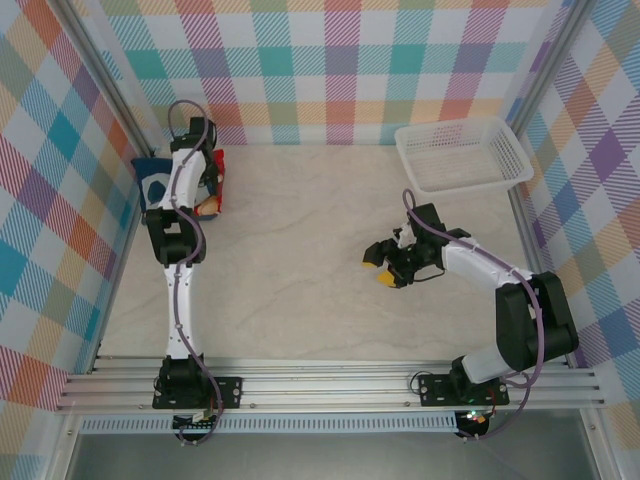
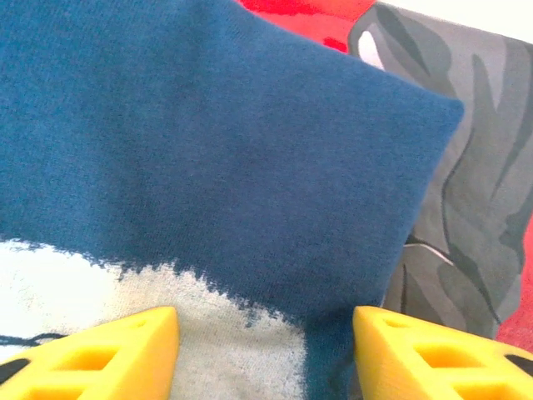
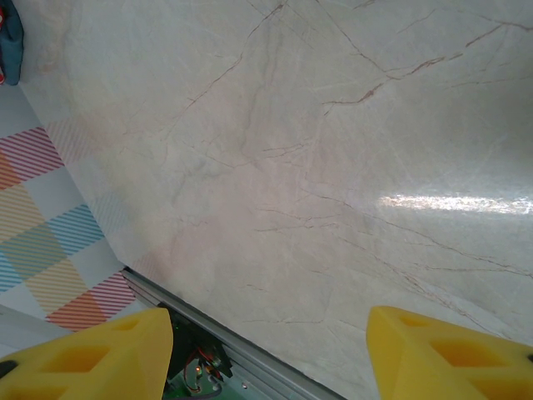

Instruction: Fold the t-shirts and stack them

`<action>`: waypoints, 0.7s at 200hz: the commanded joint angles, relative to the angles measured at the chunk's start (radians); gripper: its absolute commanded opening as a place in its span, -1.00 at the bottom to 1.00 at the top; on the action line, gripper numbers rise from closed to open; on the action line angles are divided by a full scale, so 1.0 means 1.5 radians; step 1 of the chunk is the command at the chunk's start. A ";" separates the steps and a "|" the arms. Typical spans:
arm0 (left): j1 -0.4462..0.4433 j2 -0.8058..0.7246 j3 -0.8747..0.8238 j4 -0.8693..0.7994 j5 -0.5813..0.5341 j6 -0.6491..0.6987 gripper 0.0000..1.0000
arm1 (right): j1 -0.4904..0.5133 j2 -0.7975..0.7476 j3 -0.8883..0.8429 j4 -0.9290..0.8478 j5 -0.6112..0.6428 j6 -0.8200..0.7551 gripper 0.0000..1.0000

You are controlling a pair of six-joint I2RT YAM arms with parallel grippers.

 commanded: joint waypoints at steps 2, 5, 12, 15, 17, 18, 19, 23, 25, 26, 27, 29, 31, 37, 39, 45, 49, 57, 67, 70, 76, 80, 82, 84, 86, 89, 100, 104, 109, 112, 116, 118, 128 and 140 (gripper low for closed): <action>0.024 -0.035 -0.007 -0.044 0.025 -0.020 -0.08 | -0.004 0.007 0.002 0.012 -0.005 0.007 0.26; 0.025 -0.034 -0.008 -0.045 0.029 -0.021 -0.15 | -0.004 0.008 0.003 0.013 -0.004 0.007 0.26; 0.028 -0.030 -0.007 -0.050 0.044 -0.023 -0.30 | -0.004 0.007 0.003 0.012 -0.004 0.007 0.26; 0.028 -0.026 -0.006 -0.053 0.048 -0.025 -0.35 | -0.004 0.008 0.004 0.013 -0.004 0.007 0.26; 0.029 -0.025 -0.006 -0.055 0.050 -0.029 -0.40 | -0.004 0.009 0.004 0.013 -0.004 0.007 0.26; 0.030 -0.024 -0.005 -0.057 0.051 -0.030 -0.42 | -0.004 0.009 0.004 0.013 -0.004 0.007 0.26; 0.030 -0.023 -0.004 -0.058 0.052 -0.031 -0.44 | -0.004 0.009 0.004 0.013 -0.004 0.007 0.26; 0.030 -0.022 -0.002 -0.064 0.053 -0.034 -0.48 | -0.004 0.008 0.004 0.013 -0.003 0.007 0.26; 0.030 -0.022 -0.002 -0.066 0.053 -0.035 -0.50 | -0.004 0.008 0.004 0.012 -0.004 0.007 0.26; 0.031 -0.021 -0.002 -0.067 0.053 -0.035 -0.50 | -0.004 0.008 0.004 0.012 -0.004 0.007 0.27; 0.031 -0.021 -0.002 -0.068 0.053 -0.036 -0.51 | -0.004 0.009 0.004 0.013 -0.003 0.008 0.26; 0.031 -0.021 -0.002 -0.069 0.054 -0.037 -0.52 | -0.004 0.009 0.004 0.013 -0.003 0.008 0.26; 0.030 -0.020 -0.003 -0.070 0.055 -0.038 -0.54 | -0.004 0.009 0.004 0.013 -0.004 0.008 0.26; 0.029 -0.022 -0.003 -0.071 0.055 -0.038 -0.59 | -0.004 0.008 0.004 0.013 -0.003 0.008 0.26; 0.030 -0.022 -0.003 -0.070 0.057 -0.038 -0.60 | -0.005 0.008 0.004 0.013 -0.003 0.009 0.26; 0.030 -0.023 -0.006 -0.067 0.065 -0.036 -0.67 | -0.004 0.008 0.004 0.013 -0.003 0.010 0.26; 0.030 -0.024 -0.006 -0.065 0.067 -0.034 -0.69 | -0.004 0.007 0.004 0.014 -0.003 0.011 0.26; 0.031 -0.026 -0.005 -0.062 0.074 -0.030 -0.77 | -0.004 0.007 0.003 0.014 -0.003 0.012 0.26; 0.031 -0.031 -0.009 -0.051 0.094 -0.011 -0.90 | -0.004 0.007 0.004 0.013 -0.001 0.012 0.26; 0.031 -0.033 -0.009 -0.047 0.101 -0.005 -0.94 | -0.004 0.007 0.005 0.013 -0.002 0.011 0.26; 0.030 -0.037 -0.014 -0.038 0.120 0.010 -1.00 | -0.004 0.006 0.004 0.013 -0.002 0.011 0.26; 0.031 -0.043 -0.019 -0.032 0.133 0.022 -1.00 | -0.004 0.006 0.004 0.013 -0.001 0.011 0.26; 0.030 -0.046 -0.022 -0.027 0.143 0.028 -1.00 | -0.004 0.006 0.004 0.013 -0.001 0.011 0.26; 0.030 -0.049 -0.026 -0.022 0.152 0.033 -1.00 | -0.004 0.006 0.004 0.013 -0.001 0.012 0.27; 0.030 -0.052 -0.030 -0.018 0.161 0.037 -1.00 | -0.004 0.006 0.005 0.013 0.000 0.011 0.26; 0.030 -0.056 -0.036 -0.012 0.174 0.047 -1.00 | -0.004 0.006 0.006 0.011 -0.001 0.011 0.26; 0.030 -0.075 -0.062 0.005 0.229 0.078 -1.00 | -0.004 0.006 0.007 0.012 0.000 0.010 0.26; 0.030 -0.082 -0.071 0.007 0.242 0.086 -1.00 | -0.004 0.007 0.007 0.011 0.000 0.011 0.26; 0.029 -0.090 -0.081 0.007 0.255 0.089 -1.00 | -0.004 0.006 0.008 0.011 0.000 0.011 0.26; 0.030 -0.095 -0.088 0.006 0.263 0.091 -1.00 | -0.004 0.007 0.008 0.012 0.001 0.011 0.26; 0.030 -0.102 -0.098 0.008 0.275 0.092 -1.00 | -0.005 0.008 0.008 0.013 0.001 0.010 0.26; 0.030 -0.106 -0.104 0.009 0.281 0.094 -1.00 | -0.005 0.009 0.008 0.013 0.001 0.010 0.26; 0.026 -0.125 -0.131 0.011 0.300 0.105 -1.00 | -0.004 0.010 0.010 0.015 0.000 0.011 0.26; 0.020 -0.144 -0.161 0.009 0.310 0.121 -1.00 | -0.004 0.012 0.012 0.017 0.001 0.011 0.26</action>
